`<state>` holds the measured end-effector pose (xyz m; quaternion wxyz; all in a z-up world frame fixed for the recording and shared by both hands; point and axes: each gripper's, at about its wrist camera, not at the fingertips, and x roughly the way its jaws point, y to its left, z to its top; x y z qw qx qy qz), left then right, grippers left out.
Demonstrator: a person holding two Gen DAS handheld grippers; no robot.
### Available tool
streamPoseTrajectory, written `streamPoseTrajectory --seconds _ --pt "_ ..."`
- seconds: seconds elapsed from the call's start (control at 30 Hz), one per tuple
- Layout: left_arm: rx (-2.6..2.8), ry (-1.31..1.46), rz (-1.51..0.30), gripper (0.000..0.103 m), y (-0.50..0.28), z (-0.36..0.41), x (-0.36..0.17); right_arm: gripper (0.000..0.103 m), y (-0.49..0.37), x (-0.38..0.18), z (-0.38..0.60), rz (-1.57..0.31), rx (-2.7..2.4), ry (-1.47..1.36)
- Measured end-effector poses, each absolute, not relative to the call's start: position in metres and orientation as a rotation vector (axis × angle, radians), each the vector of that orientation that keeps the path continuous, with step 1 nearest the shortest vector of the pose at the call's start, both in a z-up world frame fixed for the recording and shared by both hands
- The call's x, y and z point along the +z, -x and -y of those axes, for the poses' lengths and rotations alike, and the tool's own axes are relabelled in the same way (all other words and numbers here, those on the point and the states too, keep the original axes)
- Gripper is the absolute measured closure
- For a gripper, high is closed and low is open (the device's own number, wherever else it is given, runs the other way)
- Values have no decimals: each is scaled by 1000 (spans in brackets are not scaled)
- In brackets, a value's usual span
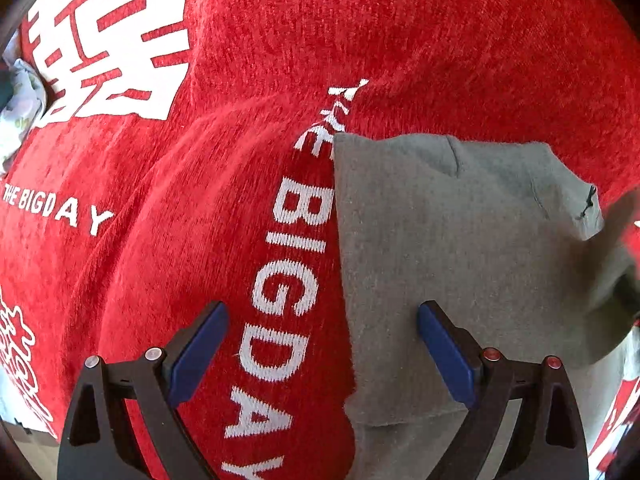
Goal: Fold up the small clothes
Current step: 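Fold the held sleeve across the sweatshirt body with the left gripper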
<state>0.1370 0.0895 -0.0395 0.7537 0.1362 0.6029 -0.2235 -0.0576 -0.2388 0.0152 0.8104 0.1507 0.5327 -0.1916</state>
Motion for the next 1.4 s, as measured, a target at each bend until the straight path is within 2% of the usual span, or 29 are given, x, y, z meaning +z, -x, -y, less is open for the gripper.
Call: streamPoseTrajectory --seconds 0.07,0.13,0.2,0.27,0.33,0.4,0.43,0.5,0.53,0.57,0.6,0.73,0.9,0.97,1.0,1.03,1.27,1.4 --pt "-489 -304 -1315 7 -138 -88 -39 90 97 9 283 -1055 -509 -669" --pt "-489 -309 -1317 7 -140 -85 -39 85 130 -8 312 -1002 -577 -927" --pt "-491 -322 -1318 7 -147 -77 -41 85 161 -29 329 -980 -629 -1126" --pt "-501 -328 -1313 7 -155 -70 -37 74 179 -41 335 -979 -630 -1236" --pt "-513 -321 -1322 7 -162 -63 -34 52 188 -42 335 -932 -586 -1298" --pt "-531 -307 -1355 7 -168 -56 -38 44 188 -41 334 -907 -564 -1320" --pt "-543 -298 -1371 12 -172 -52 -41 44 185 -41 334 -897 -553 -1332" --pt "-587 -287 -1360 60 -173 -45 -38 45 177 -46 339 -895 -541 -1370" --pt "-638 -269 -1364 84 -174 -41 -34 64 170 -50 337 -899 -550 -1374" --pt "-667 -255 -1374 95 -175 -38 -29 85 156 -51 334 -915 -568 -1361" --pt "-679 -262 -1366 95 -175 -37 -24 96 155 -49 334 -936 -576 -1353" --pt "-740 -319 -1339 95 -179 -42 -13 96 155 -34 324 -943 -532 -1341" --pt "-755 -334 -1348 94 -184 -47 -25 98 162 -44 313 -1077 -606 -1181" --pt "-736 -333 -1338 94 -183 -47 -22 94 166 -42 316 -1063 -614 -1175" --pt "-716 -331 -1332 94 -182 -49 -20 87 169 -38 317 -1072 -627 -1156" --pt "-682 -337 -1318 94 -187 -62 -28 85 175 -32 319 -1088 -652 -1132" --pt "-627 -370 -1300 94 -170 -81 5 82 220 -16 341 -1052 -722 -1195" --pt "-665 -437 -1259 94 -134 -62 16 82 203 -12 346 -1008 -659 -1188"
